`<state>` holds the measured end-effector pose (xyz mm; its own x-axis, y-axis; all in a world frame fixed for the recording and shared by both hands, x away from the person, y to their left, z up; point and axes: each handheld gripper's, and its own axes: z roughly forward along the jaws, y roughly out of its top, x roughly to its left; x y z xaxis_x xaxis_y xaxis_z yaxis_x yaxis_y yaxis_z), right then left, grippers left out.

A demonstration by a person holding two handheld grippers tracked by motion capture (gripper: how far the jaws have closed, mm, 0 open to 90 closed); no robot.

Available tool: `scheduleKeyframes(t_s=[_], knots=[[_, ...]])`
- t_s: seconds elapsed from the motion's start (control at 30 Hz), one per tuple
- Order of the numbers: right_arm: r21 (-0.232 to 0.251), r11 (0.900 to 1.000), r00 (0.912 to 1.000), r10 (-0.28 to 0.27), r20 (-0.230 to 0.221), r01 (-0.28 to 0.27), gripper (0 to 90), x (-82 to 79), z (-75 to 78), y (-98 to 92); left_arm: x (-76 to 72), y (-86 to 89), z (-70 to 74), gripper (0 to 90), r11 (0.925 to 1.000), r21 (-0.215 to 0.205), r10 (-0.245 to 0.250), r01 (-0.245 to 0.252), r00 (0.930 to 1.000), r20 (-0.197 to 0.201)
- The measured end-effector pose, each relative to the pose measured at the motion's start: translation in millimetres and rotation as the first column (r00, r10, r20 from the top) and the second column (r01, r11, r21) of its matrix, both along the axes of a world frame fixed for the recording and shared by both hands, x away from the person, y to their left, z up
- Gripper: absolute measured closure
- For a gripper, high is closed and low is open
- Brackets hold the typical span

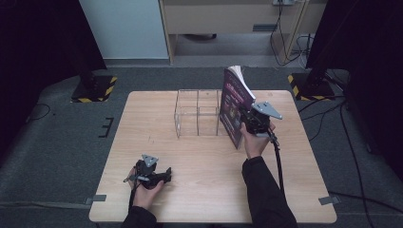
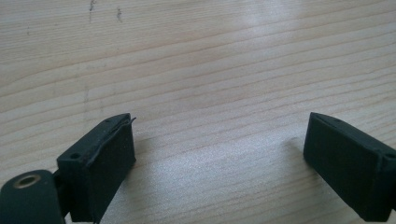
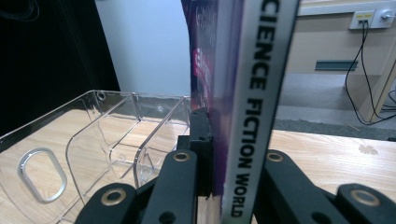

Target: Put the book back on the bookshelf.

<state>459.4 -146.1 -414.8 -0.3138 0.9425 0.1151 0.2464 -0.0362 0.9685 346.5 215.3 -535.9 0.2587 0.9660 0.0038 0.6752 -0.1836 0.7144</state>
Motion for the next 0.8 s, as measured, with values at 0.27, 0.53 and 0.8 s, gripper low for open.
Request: scheduleKeyframes(t_s=[0.27, 0.53, 0.8], knots=[[-0.042, 0.999, 1.0000, -0.002, 0.010, 0.002, 82.1, -5.5, -3.9, 2.0, 0.0, 0.0, 0.0, 8.0, 1.0000, 0.000, 0.000, 0.000, 1.0000, 0.000], [-0.060, 0.998, 1.0000, 0.000, -0.003, 0.000, 81.3, -8.5, -2.7, 0.6, 0.0, 0.0, 0.0, 8.0, 1.0000, 0.000, 0.000, 0.000, 1.0000, 0.000], [-0.046, 0.999, 0.9996, -0.027, 0.001, 0.027, 82.6, -10.6, -3.7, 3.0, 0.0, 0.0, 0.0, 8.0, 1.0000, 0.000, 0.000, 0.000, 1.0000, 0.000]])
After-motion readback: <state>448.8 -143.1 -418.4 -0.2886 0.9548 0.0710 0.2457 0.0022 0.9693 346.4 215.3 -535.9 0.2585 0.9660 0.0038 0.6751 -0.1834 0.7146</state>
